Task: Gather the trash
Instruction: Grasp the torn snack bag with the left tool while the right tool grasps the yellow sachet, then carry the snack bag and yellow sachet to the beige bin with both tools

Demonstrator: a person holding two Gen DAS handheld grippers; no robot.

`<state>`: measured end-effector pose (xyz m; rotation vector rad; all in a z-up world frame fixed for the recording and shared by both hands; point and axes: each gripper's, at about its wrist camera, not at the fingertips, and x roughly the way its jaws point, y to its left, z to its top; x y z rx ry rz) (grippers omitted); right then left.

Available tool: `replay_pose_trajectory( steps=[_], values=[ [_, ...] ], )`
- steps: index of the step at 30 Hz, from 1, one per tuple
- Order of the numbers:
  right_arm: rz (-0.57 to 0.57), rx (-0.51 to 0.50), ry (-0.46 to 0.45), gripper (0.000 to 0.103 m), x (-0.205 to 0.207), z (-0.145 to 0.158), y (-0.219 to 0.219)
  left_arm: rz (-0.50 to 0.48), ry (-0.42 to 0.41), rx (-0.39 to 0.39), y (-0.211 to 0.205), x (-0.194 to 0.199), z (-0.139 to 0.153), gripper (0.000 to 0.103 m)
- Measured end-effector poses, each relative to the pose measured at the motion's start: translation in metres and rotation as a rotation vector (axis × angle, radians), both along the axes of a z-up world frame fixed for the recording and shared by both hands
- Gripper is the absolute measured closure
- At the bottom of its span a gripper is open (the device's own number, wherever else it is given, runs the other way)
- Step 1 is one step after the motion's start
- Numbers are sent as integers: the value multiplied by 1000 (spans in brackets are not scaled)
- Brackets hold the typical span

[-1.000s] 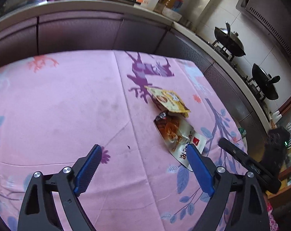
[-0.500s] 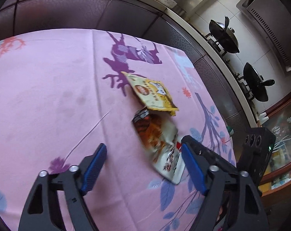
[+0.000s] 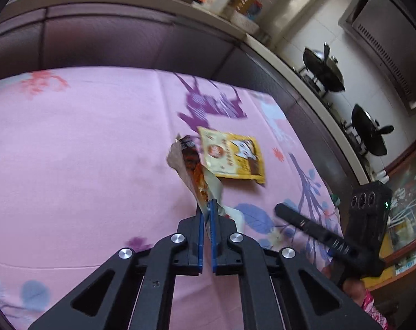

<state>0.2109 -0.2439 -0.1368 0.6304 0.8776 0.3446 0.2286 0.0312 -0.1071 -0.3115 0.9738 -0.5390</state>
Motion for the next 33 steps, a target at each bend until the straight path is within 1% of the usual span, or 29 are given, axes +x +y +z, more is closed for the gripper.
replay_pose_trajectory(
  steps=[2, 3, 6, 8, 10, 14, 17, 18, 20, 21, 22, 27, 29, 33],
  values=[
    [2, 76, 28, 71, 8, -3, 4, 23, -9, -4, 12, -2, 3, 99],
    [-8, 96, 43, 71, 12, -5, 7, 33, -11, -11, 18, -3, 5, 99],
    [-65, 82, 77, 71, 24, -10, 14, 50, -14, -26, 29, -6, 7, 99],
    [-106, 124, 98, 71, 30, -17, 13, 55, -14, -27, 31, -7, 8, 99],
    [-151, 174, 95, 73, 35, -20, 11, 56, -11, -30, 32, -8, 7, 99],
    [-194, 219, 98, 73, 48, -22, 9, 51, -5, -30, 31, -8, 5, 99],
    [-219, 215, 97, 73, 55, -22, 11, 50, -3, -32, 29, -8, 3, 99],
    [-224, 207, 97, 75, 58, -22, 12, 51, -2, -33, 29, -8, 3, 99],
    [-216, 196, 105, 82, 63, -24, 12, 53, 0, -33, 28, -7, 2, 99],
    [-205, 191, 111, 96, 65, -26, 13, 52, -1, -33, 28, -8, 2, 99],
    [-194, 189, 113, 101, 66, -27, 13, 52, -2, -30, 27, -9, 3, 99],
    [-148, 150, 57, 102, 50, -16, 12, 56, -12, -24, 27, -14, 6, 99],
    [-117, 115, 23, 102, 35, -6, 13, 55, -14, -27, 26, -16, 8, 99],
    [-85, 83, -30, 102, 0, 8, 4, 34, -32, -30, 17, -23, 17, 99]
  ],
)
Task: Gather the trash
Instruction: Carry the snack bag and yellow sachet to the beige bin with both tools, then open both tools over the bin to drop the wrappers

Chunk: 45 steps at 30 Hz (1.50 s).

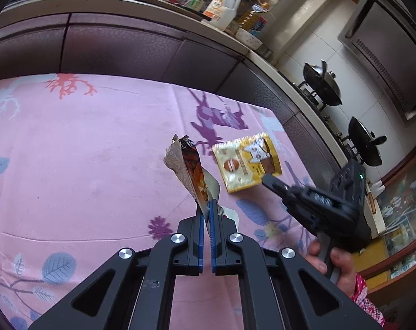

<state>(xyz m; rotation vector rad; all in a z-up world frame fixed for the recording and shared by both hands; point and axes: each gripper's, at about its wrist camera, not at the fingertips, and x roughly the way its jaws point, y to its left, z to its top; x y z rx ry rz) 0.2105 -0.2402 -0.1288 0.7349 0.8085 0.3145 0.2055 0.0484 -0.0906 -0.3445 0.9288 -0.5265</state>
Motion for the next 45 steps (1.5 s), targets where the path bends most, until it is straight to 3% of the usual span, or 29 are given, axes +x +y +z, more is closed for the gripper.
replay_pose_trajectory(
  steps=[6, 11, 18, 24, 31, 34, 41, 45],
  values=[
    [-28, -81, -75, 102, -60, 17, -35, -74, -29, 15, -32, -11, 12, 99],
    [-110, -91, -113, 102, -101, 26, -87, -174, -47, 54, -86, -16, 20, 99],
    [-294, -88, -160, 102, -155, 39, -196, -366, -80, 106, -204, -21, 38, 99],
    [-447, -130, -165, 102, -200, 39, -291, -528, -118, 142, -332, -26, 48, 99],
    [-584, -171, -118, 102, -237, 15, -364, -625, -202, 314, -459, -19, 33, 99],
    [-619, -189, -103, 102, -240, 9, -370, -669, -223, 382, -499, -14, 24, 99],
    [-695, -291, -75, 102, -236, -1, -376, -727, -291, 588, -551, -8, -7, 99],
    [-699, -344, -40, 102, -221, -9, -372, -749, -283, 637, -565, -7, -24, 99]
  ],
)
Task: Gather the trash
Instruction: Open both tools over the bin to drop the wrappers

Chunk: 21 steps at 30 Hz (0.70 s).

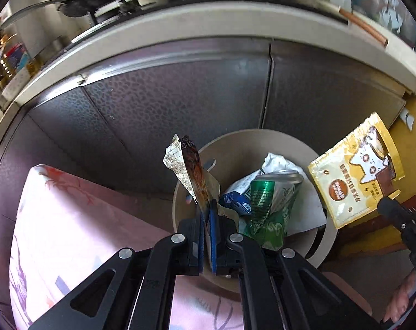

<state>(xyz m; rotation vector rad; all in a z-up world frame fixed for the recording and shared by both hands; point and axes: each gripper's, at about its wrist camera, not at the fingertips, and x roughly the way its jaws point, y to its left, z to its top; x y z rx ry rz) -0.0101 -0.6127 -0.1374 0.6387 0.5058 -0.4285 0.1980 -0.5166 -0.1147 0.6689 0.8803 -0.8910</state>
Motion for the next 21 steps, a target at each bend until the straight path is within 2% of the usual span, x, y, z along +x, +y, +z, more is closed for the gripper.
replay_pose_trajectory(
  steps=[4, 6, 7, 8, 10, 14, 21],
  values=[
    [4, -2, 16, 102, 5, -7, 2, 17, 41, 32, -8, 1, -17, 97],
    [16, -2, 29, 102, 9, -10, 5, 30, 43, 32, -8, 0, -21, 75],
    [21, -2, 36, 102, 11, -11, 6, 37, 27, 24, -6, -2, -20, 46],
    [24, 1, 41, 102, 13, -12, 7, 40, 6, 13, -6, -3, -18, 28],
    [36, 9, 51, 102, 19, -12, 6, 34, -30, -8, -4, -8, -13, 26],
    [67, -7, 87, 102, 35, -8, 3, 44, -30, -44, 3, -10, 0, 26],
    [158, -55, 210, 102, 75, -12, 5, 83, -67, -131, 32, -25, 24, 25]
  ],
)
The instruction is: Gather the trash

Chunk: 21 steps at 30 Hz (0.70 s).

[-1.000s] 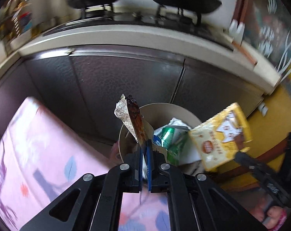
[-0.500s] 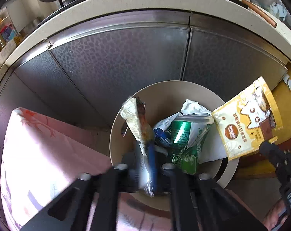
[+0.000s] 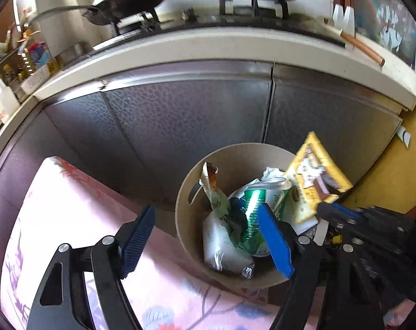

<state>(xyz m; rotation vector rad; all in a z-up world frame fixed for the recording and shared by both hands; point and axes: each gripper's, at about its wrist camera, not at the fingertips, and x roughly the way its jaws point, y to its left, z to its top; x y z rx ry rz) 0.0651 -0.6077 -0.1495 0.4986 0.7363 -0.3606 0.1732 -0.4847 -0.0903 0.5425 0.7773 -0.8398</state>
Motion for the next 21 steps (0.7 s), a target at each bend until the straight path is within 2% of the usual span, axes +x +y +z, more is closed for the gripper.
replay_pose_trajectory(
  steps=[3, 5, 6, 7, 14, 17, 21],
  values=[
    [39, -36, 32, 96, 8, 1, 11, 34, -23, -32, 15, -5, 9, 21],
    [41, -51, 13, 79, 2, 8, 18, 54, -29, -54, 26, -10, 17, 21],
    [39, -58, 2, 64, -1, 11, 21, 61, -28, -64, 31, -11, 19, 21],
    [34, -73, -15, 61, -6, 16, 26, 75, -29, -81, 38, -13, 23, 20],
    [31, -119, -150, 61, -51, 61, 63, 136, -27, -159, 78, -29, 48, 18],
    [7, -99, -221, 60, -75, 77, 73, 159, -29, -190, 95, -37, 57, 12],
    [-35, -62, -306, 60, -108, 91, 89, 183, -52, -213, 117, -52, 66, 10]
  ],
)
